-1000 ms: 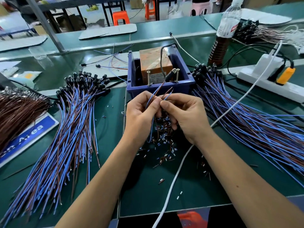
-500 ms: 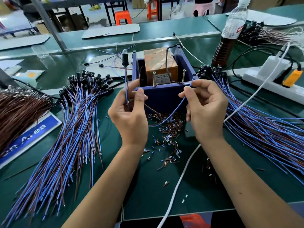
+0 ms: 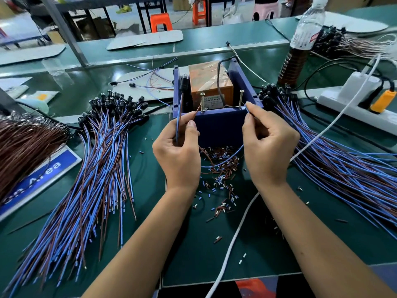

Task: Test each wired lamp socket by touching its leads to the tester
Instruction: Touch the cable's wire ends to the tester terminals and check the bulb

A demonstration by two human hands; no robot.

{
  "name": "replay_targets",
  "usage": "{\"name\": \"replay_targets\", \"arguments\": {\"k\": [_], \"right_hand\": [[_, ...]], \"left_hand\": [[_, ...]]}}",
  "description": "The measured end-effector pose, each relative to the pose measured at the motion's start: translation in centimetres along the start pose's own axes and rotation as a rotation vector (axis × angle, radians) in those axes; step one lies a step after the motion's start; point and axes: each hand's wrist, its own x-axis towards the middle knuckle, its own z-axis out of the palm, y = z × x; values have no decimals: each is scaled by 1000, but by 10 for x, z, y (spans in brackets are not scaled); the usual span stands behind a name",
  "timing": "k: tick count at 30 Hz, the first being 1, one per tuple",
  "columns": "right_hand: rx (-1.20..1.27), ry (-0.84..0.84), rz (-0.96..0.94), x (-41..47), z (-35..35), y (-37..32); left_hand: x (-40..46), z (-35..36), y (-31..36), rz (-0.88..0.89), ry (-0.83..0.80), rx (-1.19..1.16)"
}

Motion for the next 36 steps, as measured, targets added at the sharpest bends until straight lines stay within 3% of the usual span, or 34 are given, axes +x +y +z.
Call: {"name": "replay_targets", "arguments": {"k": [21, 28, 31, 36], "right_hand": [[8, -56, -8, 0, 2, 5], [55, -11, 97, -2, -2, 0], [112, -15, 189, 1, -11, 1], [191, 132, 371, 11, -49, 11]], "left_hand": [[0, -1, 1, -30, -20, -2], [0, -2, 11, 90, 115, -18], [-8, 10, 19, 23, 38, -30], [-32, 62, 38, -172, -269, -16]]}}
